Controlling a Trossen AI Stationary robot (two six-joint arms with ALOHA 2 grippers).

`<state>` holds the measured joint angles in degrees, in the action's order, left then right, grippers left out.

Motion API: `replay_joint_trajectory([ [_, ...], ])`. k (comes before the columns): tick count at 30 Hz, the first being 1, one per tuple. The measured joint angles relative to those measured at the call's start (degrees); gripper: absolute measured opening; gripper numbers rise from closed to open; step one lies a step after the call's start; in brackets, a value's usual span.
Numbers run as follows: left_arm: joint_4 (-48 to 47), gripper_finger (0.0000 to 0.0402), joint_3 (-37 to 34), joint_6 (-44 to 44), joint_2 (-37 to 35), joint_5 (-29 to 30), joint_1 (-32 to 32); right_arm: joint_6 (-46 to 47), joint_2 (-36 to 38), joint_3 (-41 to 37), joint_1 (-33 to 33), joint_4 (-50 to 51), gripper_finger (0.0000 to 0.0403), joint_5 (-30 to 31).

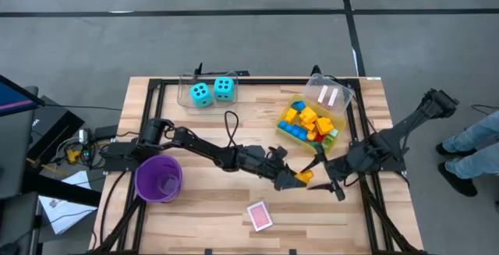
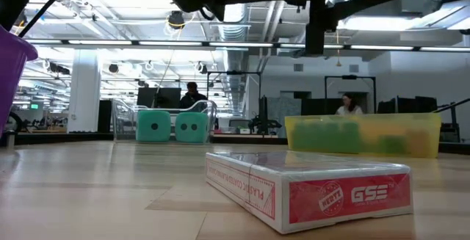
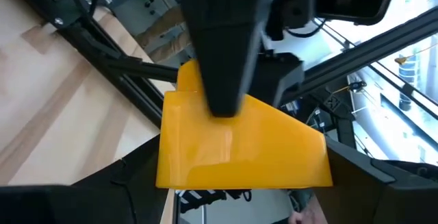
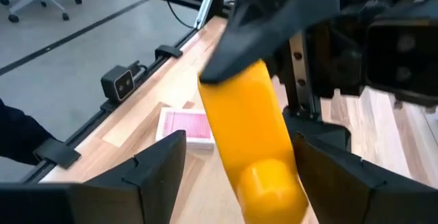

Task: Pick & Place Toys
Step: Put the yellow game piece into the yellow bin

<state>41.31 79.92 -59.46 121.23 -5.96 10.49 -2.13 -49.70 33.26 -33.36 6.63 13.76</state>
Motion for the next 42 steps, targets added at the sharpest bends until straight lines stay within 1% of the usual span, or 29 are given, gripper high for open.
replay_joint_trajectory([
  [8,1.2,0.028,0.0,0.0,0.0,0.1,0.8,0.6,-2.1,0.0,0.0,-0.5,0.0259,0.2],
  [11,1.4,0.028,0.0,0.0,0.0,0.1,0.8,0.6,-2.2,0.0,0.0,-1.2,0.0247,0.2],
  [14,1.3,0.028,0.0,0.0,0.0,0.1,0.8,0.6,-2.2,0.0,0.0,-2.3,0.0213,0.5],
  [18,1.6,0.028,0.0,-1.4,0.0,-0.4,0.8,-0.9,-2.2,0.0,0.0,-2.9,0.0137,0.5],
  [19,1.6,0.028,0.0,-1.8,0.0,-0.4,0.8,-1.1,-2.2,0.0,-0.1,-2.9,0.0133,0.5],
  [21,1.6,0.0286,0.0,-2.8,0.0,-0.4,0.8,-0.9,-2.2,0.0,-0.2,-3.0,0.0134,0.1],
  [23,1.6,0.0305,0.0,-4.7,0.0,-0.2,0.9,-0.2,-2.2,0.0,-0.6,-3.1,0.0134,0.3],
  [27,1.3,0.0353,0.0,-4.4,0.0,0.1,0.9,5.1,-2.1,-0.1,-1.1,-2.9,0.0132,-0.3],
  [30,1.2,0.0373,0.0,-3.8,0.0,-0.6,0.8,8.3,-2.1,-0.1,-1.1,-3.0,0.0131,-0.5],
  [35,1.4,0.0379,0.1,-3.8,0.0,-4.1,0.6,15.6,-0.3,-0.1,-1.2,-2.6,0.0131,0.9],
  [39,1.4,0.0372,0.1,-3.7,0.0,-6.5,0.9,21.4,2.7,-0.1,-1.1,-0.4,0.0131,1.8],
  [42,1.7,0.0364,-0.1,-2.7,0.2,-7.2,0.9,27.4,5.0,0.1,-1.1,3.5,0.0131,1.7],
])
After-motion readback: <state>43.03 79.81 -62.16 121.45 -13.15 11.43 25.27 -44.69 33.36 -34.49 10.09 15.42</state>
